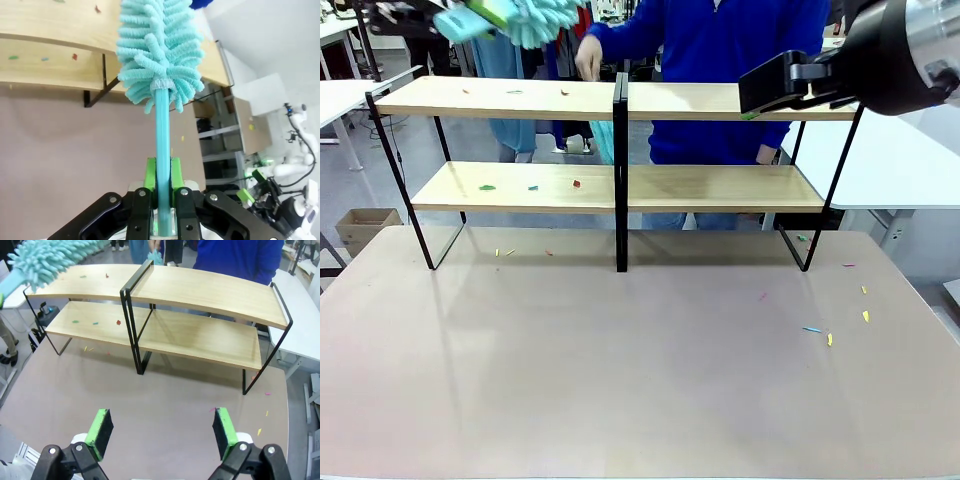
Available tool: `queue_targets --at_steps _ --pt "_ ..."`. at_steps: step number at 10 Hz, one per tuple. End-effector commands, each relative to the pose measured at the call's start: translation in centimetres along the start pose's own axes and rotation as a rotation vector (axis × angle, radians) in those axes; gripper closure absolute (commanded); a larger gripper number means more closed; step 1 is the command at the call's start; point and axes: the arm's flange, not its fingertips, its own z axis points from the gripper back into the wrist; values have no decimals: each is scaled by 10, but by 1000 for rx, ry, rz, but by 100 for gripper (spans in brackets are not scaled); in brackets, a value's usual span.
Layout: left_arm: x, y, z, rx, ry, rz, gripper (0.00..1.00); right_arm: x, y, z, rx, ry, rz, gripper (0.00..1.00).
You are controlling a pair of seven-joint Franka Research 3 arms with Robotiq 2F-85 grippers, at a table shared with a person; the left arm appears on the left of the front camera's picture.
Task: Clean the shelves.
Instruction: Clean another randomly selected level of the Shelf with the Duster.
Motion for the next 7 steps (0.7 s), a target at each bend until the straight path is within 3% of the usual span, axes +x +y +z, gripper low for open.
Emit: queue_targets --at_steps 1,5,7 --pt "-1 -13 -17 13 33 -27 87 1 0 1 7 2 2 0" --pt "0 -10 -44 43 -46 -13 87 1 0 1 7 2 2 0" --pt "1 -3 -35 24 -45 -3 87 1 0 1 7 2 2 0"
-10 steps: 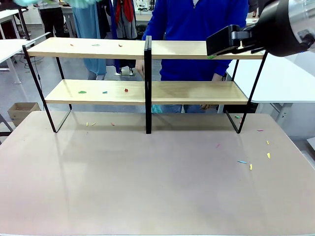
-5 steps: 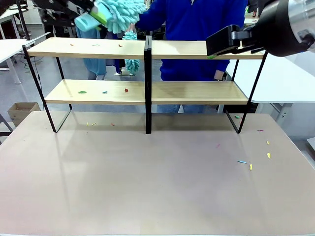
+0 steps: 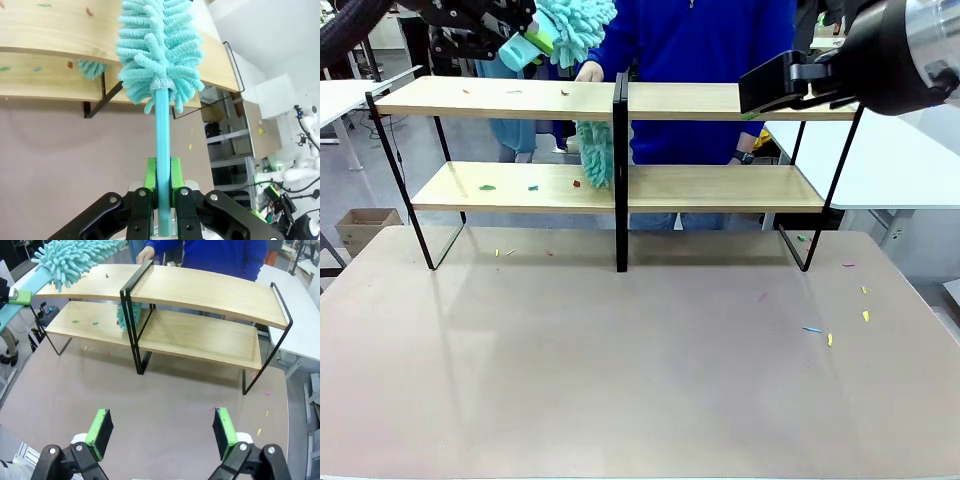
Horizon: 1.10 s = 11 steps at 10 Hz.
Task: Clean the shelves.
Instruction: Clean another randomly selected level of the Shelf with the Duster.
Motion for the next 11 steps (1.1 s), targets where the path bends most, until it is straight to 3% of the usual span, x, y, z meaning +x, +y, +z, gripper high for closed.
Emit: queue_targets --at_steps 1,3,11 --pt "3 8 10 -2 -17 46 87 1 0 1 7 1 2 0" --pt "5 11 15 -34 -48 54 87 1 0 1 7 1 2 0" --pt "8 12 -22 21 -4 42 87 1 0 1 7 1 2 0"
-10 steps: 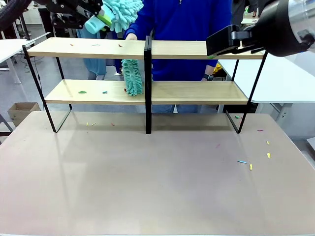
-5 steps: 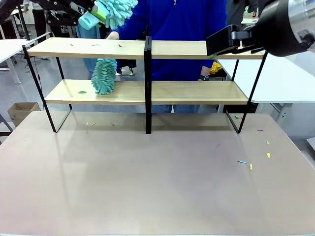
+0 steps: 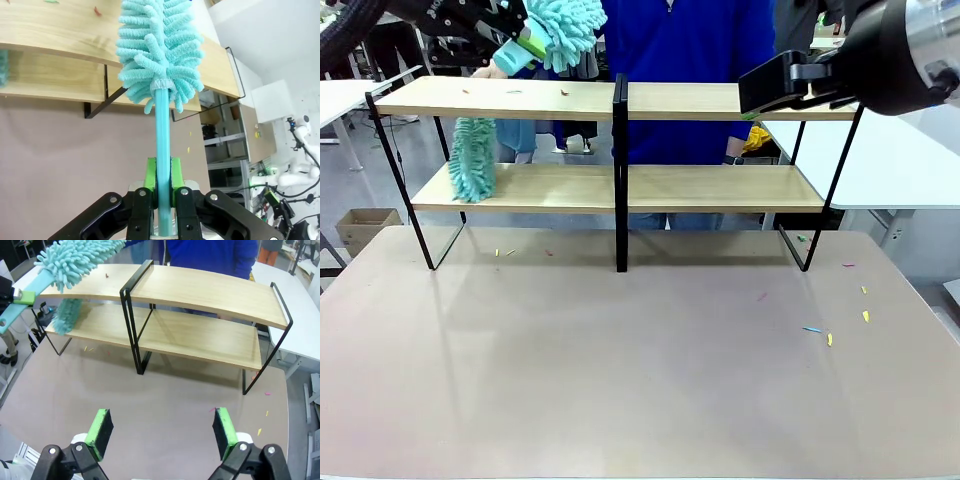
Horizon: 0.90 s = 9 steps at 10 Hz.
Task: Clean the shelves.
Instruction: Clean another randomly selected level of the Shelf with the Duster.
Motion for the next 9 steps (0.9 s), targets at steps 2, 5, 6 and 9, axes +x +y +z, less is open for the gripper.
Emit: queue_targets --at_steps 2,5,6,9 --pt "8 0 -51 127 -53 -59 87 1 0 1 7 2 2 0" --pt "8 9 -61 201 -87 -53 87 1 0 1 7 2 2 0" --pt "9 15 -59 225 -81 -45 87 1 0 1 7 2 2 0" --pt "6 34 -54 284 -21 -28 87 1 0 1 7 2 2 0"
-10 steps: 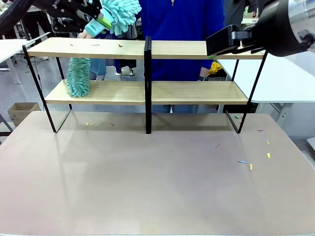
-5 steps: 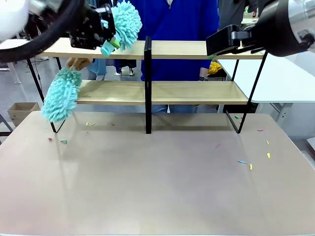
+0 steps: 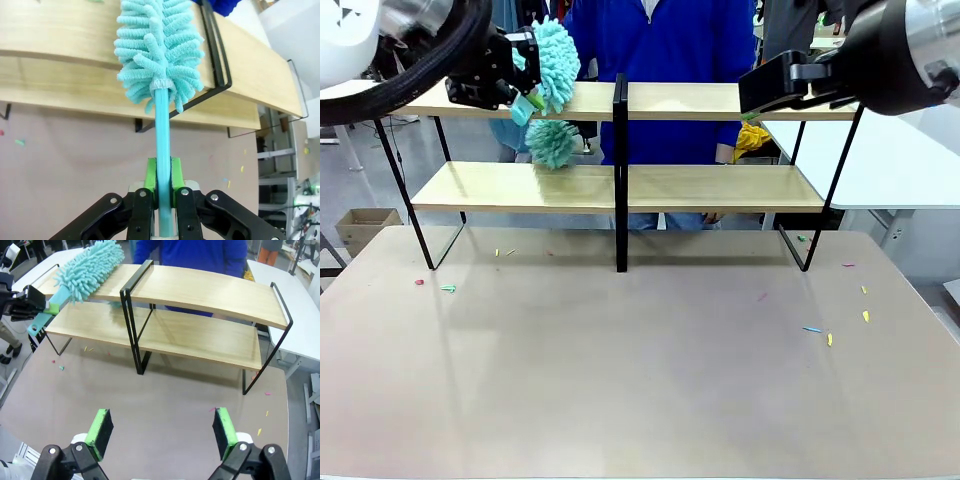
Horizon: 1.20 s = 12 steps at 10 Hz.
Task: Clean the shelves.
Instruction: Clean another randomly selected level of the Shelf with the Duster.
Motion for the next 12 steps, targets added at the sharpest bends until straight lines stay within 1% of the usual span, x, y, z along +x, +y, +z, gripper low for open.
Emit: queue_targets --at_steps 1,5,6,7,8,9,11,12 --pt "-3 6 6 31 13 15 87 1 0 1 7 1 2 0" --pt "-2 17 9 74 10 5 87 1 0 1 7 1 2 0" --pt "-1 21 10 98 10 -2 87 1 0 1 7 1 2 0" --pt "1 28 13 155 -15 -15 87 1 0 1 7 1 2 0" --pt "3 36 18 194 -17 -34 87 1 0 1 7 1 2 0" --pt "6 45 23 277 -45 -54 87 1 0 1 7 1 2 0" --pt "13 67 41 475 -41 -65 87 1 0 1 7 1 2 0" --pt "21 77 57 562 -152 -46 87 1 0 1 7 1 2 0"
